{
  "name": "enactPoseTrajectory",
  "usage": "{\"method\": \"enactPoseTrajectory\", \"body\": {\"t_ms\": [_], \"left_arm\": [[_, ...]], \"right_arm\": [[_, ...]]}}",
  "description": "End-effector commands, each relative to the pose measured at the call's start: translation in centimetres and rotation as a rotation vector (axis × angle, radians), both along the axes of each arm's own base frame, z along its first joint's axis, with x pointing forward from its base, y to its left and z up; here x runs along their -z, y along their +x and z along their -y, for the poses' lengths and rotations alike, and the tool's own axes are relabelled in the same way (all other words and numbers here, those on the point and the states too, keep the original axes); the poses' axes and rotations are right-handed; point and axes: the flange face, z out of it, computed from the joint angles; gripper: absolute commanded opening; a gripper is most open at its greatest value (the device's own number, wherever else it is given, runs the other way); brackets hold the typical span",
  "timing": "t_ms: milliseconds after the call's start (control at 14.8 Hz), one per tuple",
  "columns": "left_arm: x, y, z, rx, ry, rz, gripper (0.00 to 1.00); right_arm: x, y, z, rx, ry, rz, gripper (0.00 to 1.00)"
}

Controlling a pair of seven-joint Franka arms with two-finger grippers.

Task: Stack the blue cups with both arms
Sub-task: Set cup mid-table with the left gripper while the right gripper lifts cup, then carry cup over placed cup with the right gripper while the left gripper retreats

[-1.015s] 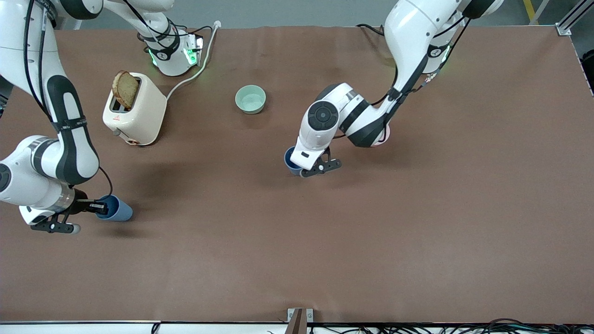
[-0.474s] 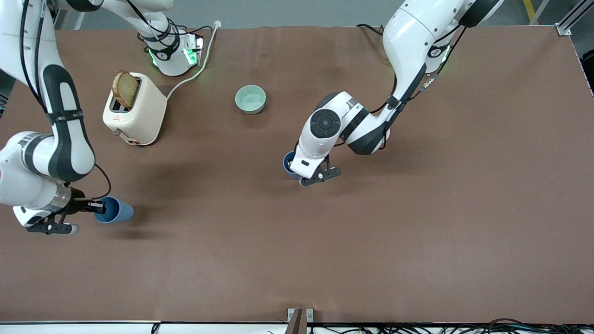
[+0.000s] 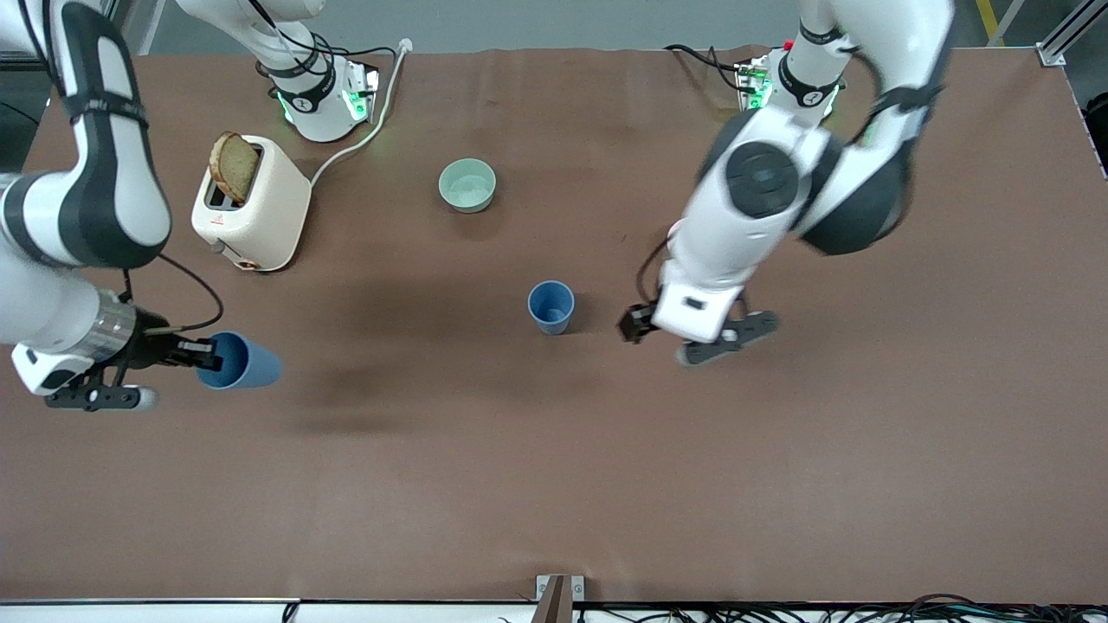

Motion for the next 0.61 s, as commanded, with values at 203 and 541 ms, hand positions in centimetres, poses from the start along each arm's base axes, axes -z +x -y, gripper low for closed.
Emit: {"method": "enactPoseTrajectory", "body": {"t_ms": [203,541], "left_arm": [[-5.2,2.2,-14.1,0.179,0.069,-0.003,1.0],[-10.1,1.8,-22.3,0.267,0.093,0.051,1.0]], "right_arm": [[-2.5,-4.8,-18.1,0.122,0.079,-0.049,0.0],[-0.9,-7.9,-29.3,0.172,0.087,0.001,0.0]]}}
